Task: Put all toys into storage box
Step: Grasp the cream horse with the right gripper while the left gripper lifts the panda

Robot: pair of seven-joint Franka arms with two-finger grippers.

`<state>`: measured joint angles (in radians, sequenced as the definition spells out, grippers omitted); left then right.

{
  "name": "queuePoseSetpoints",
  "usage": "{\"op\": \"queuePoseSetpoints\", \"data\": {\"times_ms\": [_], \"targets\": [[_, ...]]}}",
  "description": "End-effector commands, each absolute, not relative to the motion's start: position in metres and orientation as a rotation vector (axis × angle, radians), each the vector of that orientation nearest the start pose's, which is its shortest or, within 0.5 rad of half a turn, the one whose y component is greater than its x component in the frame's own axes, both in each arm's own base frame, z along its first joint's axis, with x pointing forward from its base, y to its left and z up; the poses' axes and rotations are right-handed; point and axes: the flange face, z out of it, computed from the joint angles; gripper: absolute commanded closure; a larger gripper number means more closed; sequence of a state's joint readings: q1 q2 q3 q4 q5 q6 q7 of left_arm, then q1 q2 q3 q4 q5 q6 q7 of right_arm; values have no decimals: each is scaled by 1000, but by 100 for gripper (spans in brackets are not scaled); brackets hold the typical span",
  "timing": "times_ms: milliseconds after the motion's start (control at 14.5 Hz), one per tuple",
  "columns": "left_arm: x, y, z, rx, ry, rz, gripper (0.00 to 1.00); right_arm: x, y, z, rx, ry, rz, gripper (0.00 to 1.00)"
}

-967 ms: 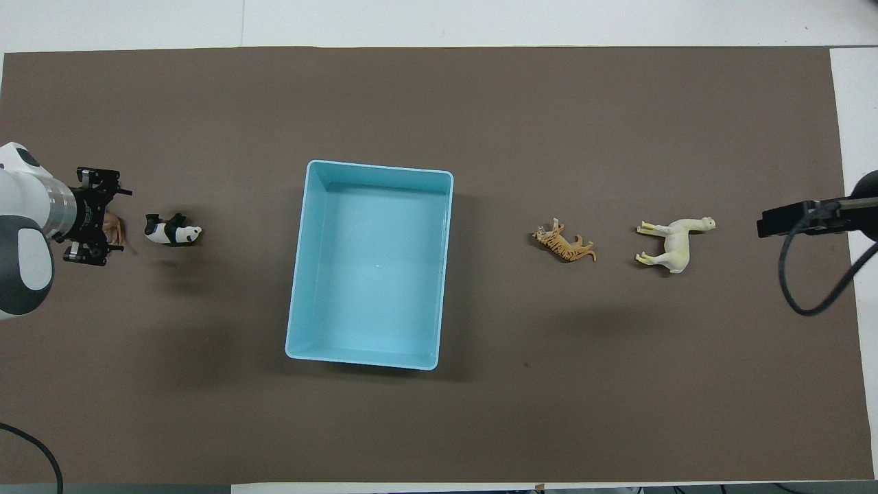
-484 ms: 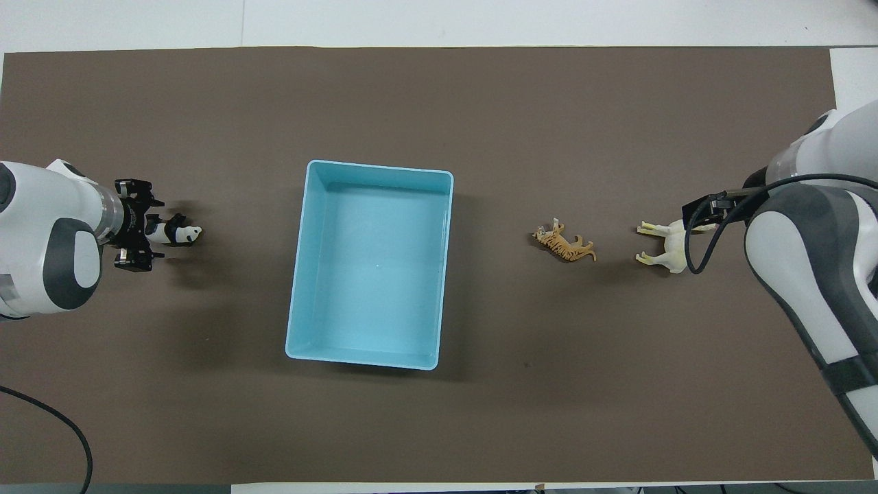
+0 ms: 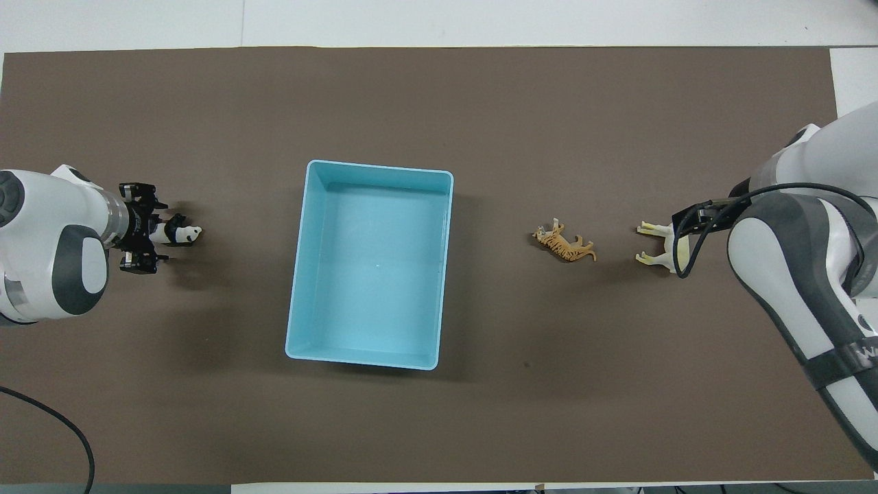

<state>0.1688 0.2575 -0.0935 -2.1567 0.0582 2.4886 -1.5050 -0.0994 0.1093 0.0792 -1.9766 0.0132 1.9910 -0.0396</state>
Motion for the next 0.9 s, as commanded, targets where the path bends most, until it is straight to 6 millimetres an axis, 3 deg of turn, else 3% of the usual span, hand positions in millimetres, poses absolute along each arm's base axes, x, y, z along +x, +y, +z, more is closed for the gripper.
{"op": "queuePoseSetpoints", "data": {"times_ms": [0,69,207,414,553,691,829], "targets": [[565,47,286,-2268,-2221,-133,29,569,-16,396,-3126,30,131,0],[567,45,289,-2272,-2216,-138,52,571,-16,391,-3127,96,134,0],[568,45,291,-2275,-2212,-139,82,575,-13,384,-3125,178,113,0],[574,45,307,-2297,-2163,-168,88,578,-14,371,-3123,181,94,0],[586,36,337,-2303,-2129,-148,90,575,-14,366,-3123,183,93,0],[601,2,380,-2329,-2052,-108,97,576,-13,364,-3123,193,82,0],[608,-52,419,-2362,-1987,-59,97,572,-13,355,-3121,229,89,0]]}}
